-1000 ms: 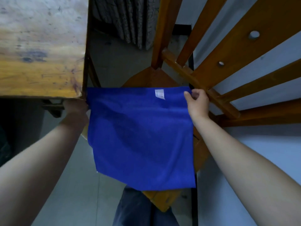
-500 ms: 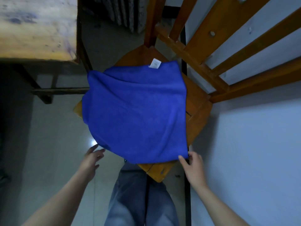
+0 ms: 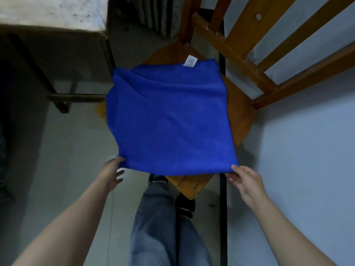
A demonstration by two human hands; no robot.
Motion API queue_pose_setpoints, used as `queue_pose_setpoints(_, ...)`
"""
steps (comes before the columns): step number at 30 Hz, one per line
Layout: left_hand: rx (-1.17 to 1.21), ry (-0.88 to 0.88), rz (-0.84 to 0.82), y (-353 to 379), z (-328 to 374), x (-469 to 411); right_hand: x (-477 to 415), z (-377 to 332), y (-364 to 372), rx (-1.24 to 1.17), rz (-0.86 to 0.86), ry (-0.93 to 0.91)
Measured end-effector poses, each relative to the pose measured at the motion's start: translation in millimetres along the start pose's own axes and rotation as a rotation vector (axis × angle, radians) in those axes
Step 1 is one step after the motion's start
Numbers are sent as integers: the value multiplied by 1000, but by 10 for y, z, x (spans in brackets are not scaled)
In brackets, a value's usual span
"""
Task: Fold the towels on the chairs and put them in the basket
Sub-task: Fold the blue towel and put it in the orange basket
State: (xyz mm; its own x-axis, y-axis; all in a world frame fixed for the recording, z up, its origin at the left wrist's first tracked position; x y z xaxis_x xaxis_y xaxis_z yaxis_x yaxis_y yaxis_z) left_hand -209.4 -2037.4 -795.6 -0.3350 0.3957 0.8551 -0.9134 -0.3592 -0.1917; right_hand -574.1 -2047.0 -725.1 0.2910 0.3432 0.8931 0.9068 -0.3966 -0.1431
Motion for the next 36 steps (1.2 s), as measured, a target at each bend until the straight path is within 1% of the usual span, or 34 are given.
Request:
queue_pose_setpoints(2, 192, -34, -34, -80, -65, 176, 46, -69, -35, -192, -28, 17)
queue_pose_setpoints(3, 304, -44, -26, -135, -103, 293, 91, -95, -54, -246, -32, 24)
queue_pose_setpoints(5, 488, -49, 37, -220, -136, 578, 198, -143, -75, -273, -23, 34)
queue_pose_setpoints(7, 571, 6, 105, -273, -132, 874, 311, -179, -117, -257, 5, 8)
queue_pose_setpoints(9, 533, 116, 147, -281, -109, 1160, 439, -221, -165, -220, 37, -30)
queue_pose_setpoints(13, 243, 276, 222, -216, 46, 1560, 648, -343, -211, -31, 62, -89)
queue_pose_setpoints(16, 196, 375, 212, -199, 352, 1735, 800, -654, -151, -12, 22, -204)
queue_pose_setpoints(20, 267, 475, 208, -273, 947, 2051, 1180, -1259, -36, -50, -24, -355)
queue_pose_setpoints(25, 334, 624, 193, -382, 1824, 2511, 1803, -2046, 70, -51, 2, -543)
queue_pose_setpoints(32, 443, 579, 120, -394, 2727, 2849, 2380, -2677, 211, -97, 23, -589)
queue_pose_setpoints(36, 495, 641, 91, -392, 3014, 3029, 2572, -2860, 250, -97, 32, -630)
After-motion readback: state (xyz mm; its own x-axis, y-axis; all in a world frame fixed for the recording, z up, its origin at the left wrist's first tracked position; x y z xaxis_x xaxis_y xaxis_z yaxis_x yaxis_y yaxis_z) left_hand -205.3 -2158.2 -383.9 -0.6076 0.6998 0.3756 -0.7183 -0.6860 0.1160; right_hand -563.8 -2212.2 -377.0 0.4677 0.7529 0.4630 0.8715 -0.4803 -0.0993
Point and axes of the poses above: each hand's wrist, its own x-axis away from the middle knuckle, its own y-axis out of the palm, z = x × y, the point moved 2 cm from there along -x, towards the middle knuckle, and after that the axes turned 10 degrees about y, right-handed, at the moved point
